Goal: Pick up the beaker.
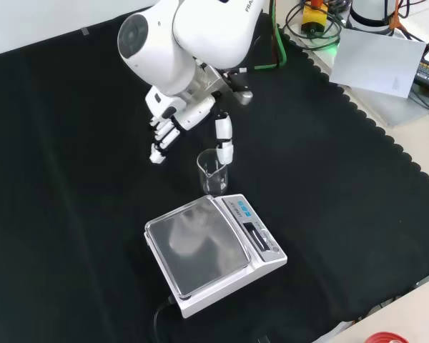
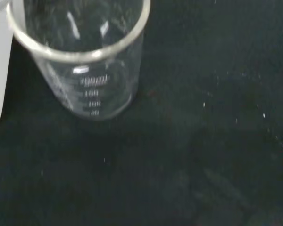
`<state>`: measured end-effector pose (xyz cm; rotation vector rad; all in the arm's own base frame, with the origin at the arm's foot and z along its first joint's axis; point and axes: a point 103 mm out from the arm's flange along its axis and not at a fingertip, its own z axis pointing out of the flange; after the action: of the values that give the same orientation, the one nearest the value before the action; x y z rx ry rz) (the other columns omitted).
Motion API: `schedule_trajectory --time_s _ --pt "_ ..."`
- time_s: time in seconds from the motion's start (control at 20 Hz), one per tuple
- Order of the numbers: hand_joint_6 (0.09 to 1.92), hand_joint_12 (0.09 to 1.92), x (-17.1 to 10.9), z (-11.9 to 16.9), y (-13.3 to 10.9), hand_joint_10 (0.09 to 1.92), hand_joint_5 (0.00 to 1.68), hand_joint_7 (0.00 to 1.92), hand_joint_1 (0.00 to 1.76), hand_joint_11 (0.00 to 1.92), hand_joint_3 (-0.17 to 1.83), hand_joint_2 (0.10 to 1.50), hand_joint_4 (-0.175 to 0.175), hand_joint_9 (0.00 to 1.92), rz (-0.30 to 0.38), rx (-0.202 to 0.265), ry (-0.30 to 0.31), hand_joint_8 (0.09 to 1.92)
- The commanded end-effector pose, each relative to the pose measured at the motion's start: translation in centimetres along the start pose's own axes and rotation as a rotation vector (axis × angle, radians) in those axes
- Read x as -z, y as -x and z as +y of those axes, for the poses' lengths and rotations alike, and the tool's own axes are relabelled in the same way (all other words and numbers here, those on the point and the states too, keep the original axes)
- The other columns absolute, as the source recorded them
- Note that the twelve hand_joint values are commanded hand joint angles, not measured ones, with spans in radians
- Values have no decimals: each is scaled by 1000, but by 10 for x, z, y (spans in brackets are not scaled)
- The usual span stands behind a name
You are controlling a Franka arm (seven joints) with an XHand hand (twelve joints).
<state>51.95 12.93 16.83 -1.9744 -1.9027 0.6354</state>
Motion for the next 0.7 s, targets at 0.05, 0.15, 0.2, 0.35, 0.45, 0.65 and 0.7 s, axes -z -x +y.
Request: schedule_trajectory --time_s 0.05,0.15,0.2,0.35,0.45,0.65,0.7 --pt "87 1518 11 -29 5 869 0 0 495 0 38 593 80 187 -24 45 -13 616" --pt "87 1521 8 -33 4 871 0 0 488 0 36 590 82 190 -40 53 -12 614" --pt "87 1522 4 -32 3 872 0 0 486 0 35 589 83 192 -48 51 -16 614" --pt "87 1525 -14 -24 -3 873 0 0 483 0 34 588 85 193 -42 47 -47 614" --pt "87 1526 -24 -19 -10 871 0 0 483 0 33 587 87 189 -57 53 -56 614" --pt "87 1525 -38 -7 -21 869 0 0 487 0 33 590 88 178 -62 56 -70 614" --pt "87 1524 -40 -5 -24 869 0 0 489 0 33 591 88 177 -62 56 -72 614"
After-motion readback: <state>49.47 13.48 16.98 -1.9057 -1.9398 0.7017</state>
